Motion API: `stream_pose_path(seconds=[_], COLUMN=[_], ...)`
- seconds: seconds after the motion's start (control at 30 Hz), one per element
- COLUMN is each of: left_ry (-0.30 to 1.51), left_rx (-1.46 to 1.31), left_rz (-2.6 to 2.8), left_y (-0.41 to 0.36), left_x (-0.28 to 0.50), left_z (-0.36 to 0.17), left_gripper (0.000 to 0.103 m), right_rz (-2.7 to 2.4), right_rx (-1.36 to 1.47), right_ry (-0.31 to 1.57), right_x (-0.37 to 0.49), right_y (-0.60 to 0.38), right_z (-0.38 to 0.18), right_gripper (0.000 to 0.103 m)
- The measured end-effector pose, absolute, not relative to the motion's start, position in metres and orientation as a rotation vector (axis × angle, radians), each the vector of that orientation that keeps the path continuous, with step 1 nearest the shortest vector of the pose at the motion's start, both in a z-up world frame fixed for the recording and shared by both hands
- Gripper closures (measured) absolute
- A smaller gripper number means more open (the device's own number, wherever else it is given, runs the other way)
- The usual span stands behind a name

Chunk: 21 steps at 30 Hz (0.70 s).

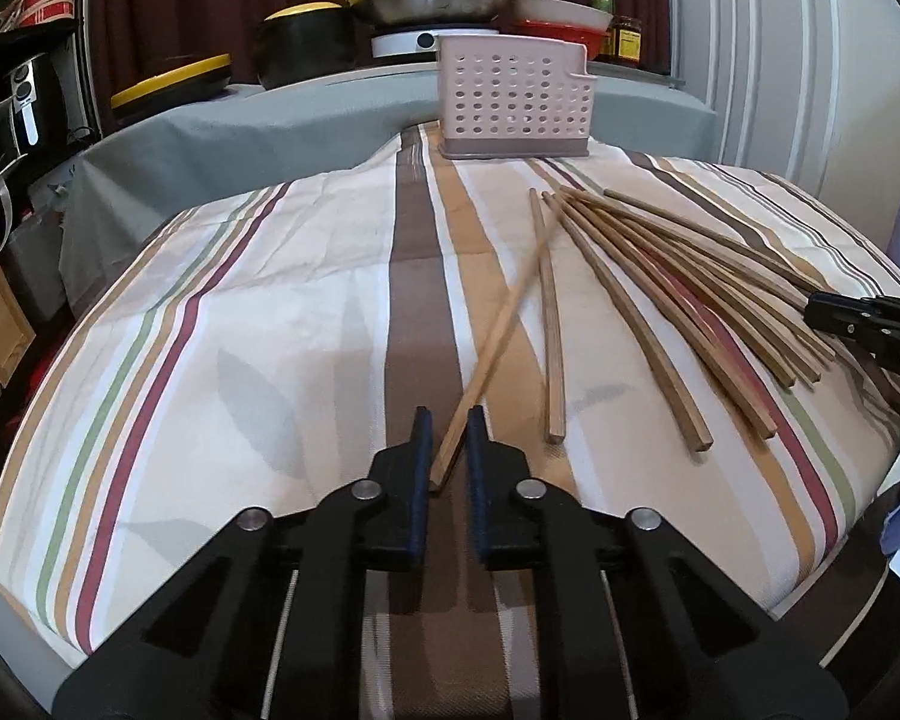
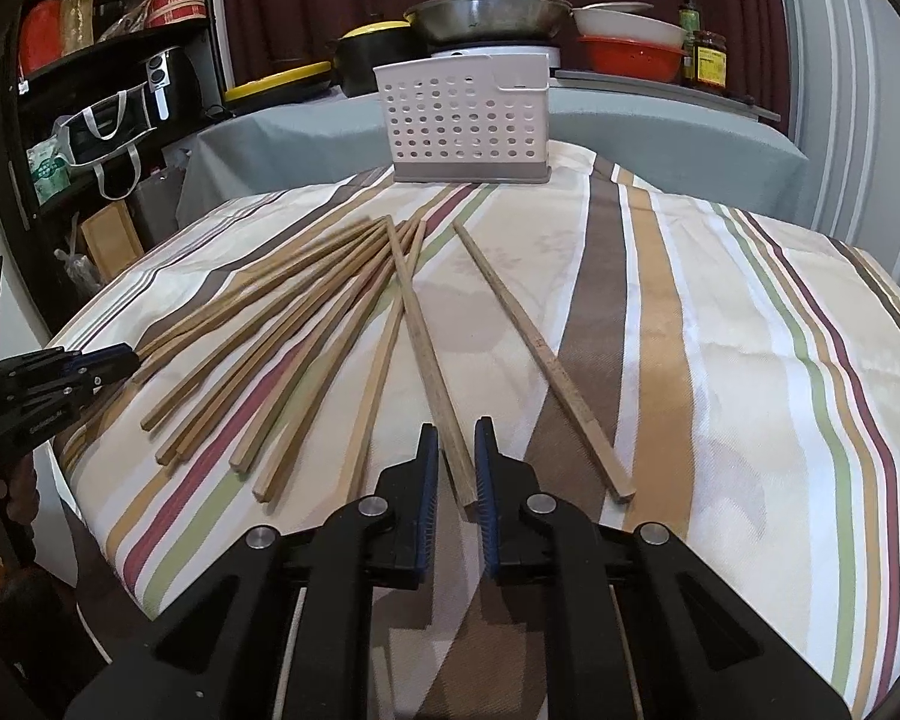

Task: Organize utensils
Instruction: 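Close the right tool on one chopstick while the left tool closes on another, then lift the right tool's chopstick over the utensil holder while the left tool carries its own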

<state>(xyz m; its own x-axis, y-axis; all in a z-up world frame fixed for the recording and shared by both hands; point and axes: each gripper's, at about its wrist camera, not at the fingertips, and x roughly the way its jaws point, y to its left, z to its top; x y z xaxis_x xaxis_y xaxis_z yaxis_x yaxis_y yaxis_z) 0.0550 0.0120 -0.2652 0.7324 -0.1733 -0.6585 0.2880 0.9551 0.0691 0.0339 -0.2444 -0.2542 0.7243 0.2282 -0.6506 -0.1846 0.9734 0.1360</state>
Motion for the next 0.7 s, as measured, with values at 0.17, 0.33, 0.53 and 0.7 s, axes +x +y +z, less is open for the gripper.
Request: stream_pose_path(seconds=[0.17, 0.33, 0.53, 0.7], left_ry=[0.701, 0.678, 0.630, 0.581], left_rx=[0.182, 0.173, 0.160, 0.126], left_rz=[-0.263, -0.272, -0.265, -0.262], left_y=[0.008, 0.009, 0.009, 0.012], left_x=[0.051, 0.045, 0.038, 0.032], left_z=[-0.264, -0.256, -0.236, -0.212], left_gripper=[0.097, 0.097, 0.097, 0.097], right_rz=[0.240, 0.235, 0.216, 0.198], right_rx=[0.064, 0.057, 0.044, 0.039], right_ry=[0.716, 0.685, 0.621, 0.544], right_x=[0.029, 0.021, 0.012, 0.007], right_y=[-0.240, -0.238, -0.237, -0.240], right_z=[-0.255, -0.247, -0.226, -0.198], right_gripper=[0.096, 0.096, 0.096, 0.096])
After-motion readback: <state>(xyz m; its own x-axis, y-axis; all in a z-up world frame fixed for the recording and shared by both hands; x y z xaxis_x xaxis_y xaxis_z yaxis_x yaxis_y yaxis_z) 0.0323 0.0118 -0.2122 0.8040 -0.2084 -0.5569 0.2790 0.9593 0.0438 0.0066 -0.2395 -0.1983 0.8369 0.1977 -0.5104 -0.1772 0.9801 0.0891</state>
